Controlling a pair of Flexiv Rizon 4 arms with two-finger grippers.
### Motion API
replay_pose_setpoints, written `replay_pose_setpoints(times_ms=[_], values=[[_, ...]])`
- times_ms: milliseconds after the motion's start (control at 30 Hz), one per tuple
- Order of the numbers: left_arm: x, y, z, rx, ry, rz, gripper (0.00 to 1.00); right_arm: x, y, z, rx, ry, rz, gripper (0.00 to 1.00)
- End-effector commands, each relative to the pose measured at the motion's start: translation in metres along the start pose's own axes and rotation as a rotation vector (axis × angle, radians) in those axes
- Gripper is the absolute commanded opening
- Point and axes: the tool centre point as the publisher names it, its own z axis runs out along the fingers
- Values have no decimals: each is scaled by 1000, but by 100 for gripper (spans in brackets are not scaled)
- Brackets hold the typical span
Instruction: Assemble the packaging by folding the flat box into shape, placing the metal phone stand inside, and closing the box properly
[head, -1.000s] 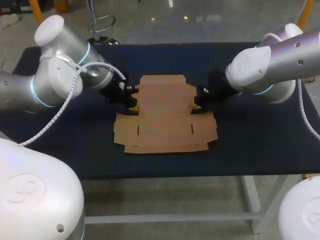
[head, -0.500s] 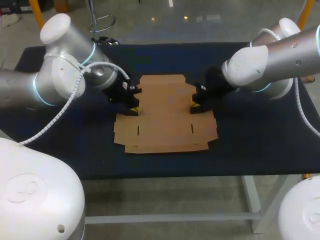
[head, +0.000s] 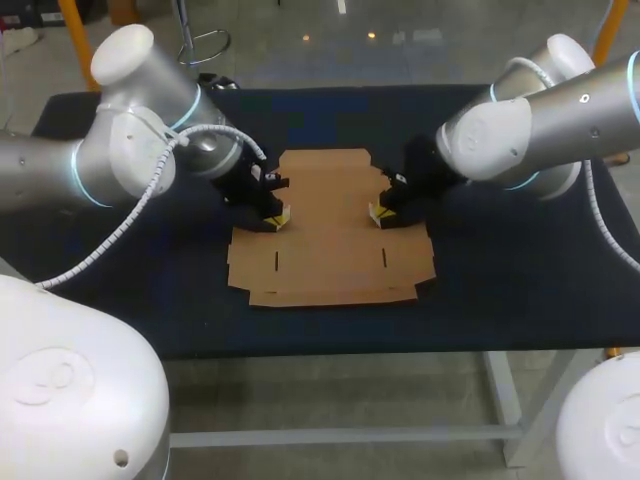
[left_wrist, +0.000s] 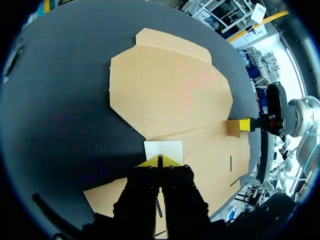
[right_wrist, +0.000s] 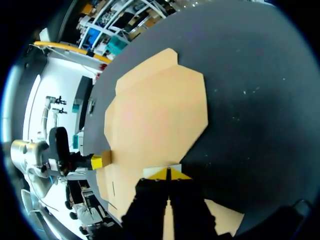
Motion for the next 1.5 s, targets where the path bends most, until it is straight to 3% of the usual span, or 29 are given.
replay_pose_setpoints(times_ms=[33, 600, 967, 1500], values=[[4, -2, 2, -2, -18, -2, 0, 5, -3, 3, -7, -19, -3, 0], [14, -7, 17, -4, -87, 0, 0, 10, -6, 19, -6, -113, 6, 0], [9, -7, 26, -8, -112, -35, 0, 4, -7, 31, 17, -162, 34, 0], [8, -6, -19, 44, -115, -41, 0, 5, -4, -18, -12, -95, 31, 0]])
